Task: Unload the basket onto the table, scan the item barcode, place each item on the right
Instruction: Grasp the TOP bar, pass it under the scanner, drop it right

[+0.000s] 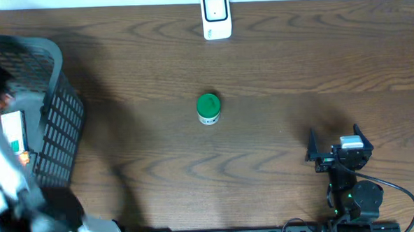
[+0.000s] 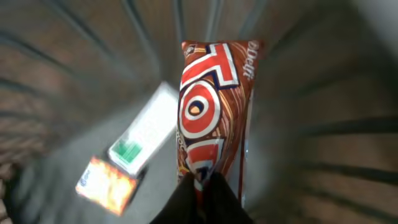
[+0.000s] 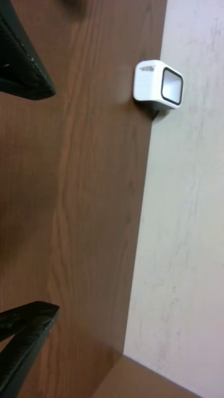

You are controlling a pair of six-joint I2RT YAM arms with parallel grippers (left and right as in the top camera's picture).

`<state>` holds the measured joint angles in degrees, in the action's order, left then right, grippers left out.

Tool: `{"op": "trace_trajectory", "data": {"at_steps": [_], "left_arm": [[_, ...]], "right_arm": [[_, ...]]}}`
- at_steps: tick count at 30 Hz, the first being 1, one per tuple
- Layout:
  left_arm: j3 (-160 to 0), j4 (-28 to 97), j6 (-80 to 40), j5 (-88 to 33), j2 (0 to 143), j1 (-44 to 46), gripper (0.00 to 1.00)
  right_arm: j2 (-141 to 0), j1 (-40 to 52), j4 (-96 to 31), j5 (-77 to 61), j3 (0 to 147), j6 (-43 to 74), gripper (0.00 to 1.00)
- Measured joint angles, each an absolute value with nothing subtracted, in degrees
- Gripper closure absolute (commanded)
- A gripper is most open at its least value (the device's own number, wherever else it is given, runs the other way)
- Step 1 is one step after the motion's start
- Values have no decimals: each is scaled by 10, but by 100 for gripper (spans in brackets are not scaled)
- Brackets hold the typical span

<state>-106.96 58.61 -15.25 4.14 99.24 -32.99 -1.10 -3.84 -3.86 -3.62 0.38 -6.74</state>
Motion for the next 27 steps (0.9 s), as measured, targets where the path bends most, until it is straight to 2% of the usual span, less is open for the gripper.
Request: {"op": "trace_trajectory", "data": {"at_steps": [4,8,12,16,21,27], "left_arm": [[-1112,531,-189,14,830,-330,93],[-1125,504,-208,1,725,-330,93],[-1124,514,-221,-50,694,-330,93],[-1117,538,-227,-192,708,-312,93],[-1091,606,-224,-357,741,-189,93],[-1032,613,-194,-395,786,34,93]], "right_arm": [[-11,-38,-38,-36,4,-67,1],[-11,-38,-38,-36,4,-67,1],[-11,-38,-38,-36,4,-67,1],[-11,-38,-38,-36,4,-67,1],[-11,-38,-38,-36,4,-67,1],[-11,-38,-38,-36,4,-67,1]]}}
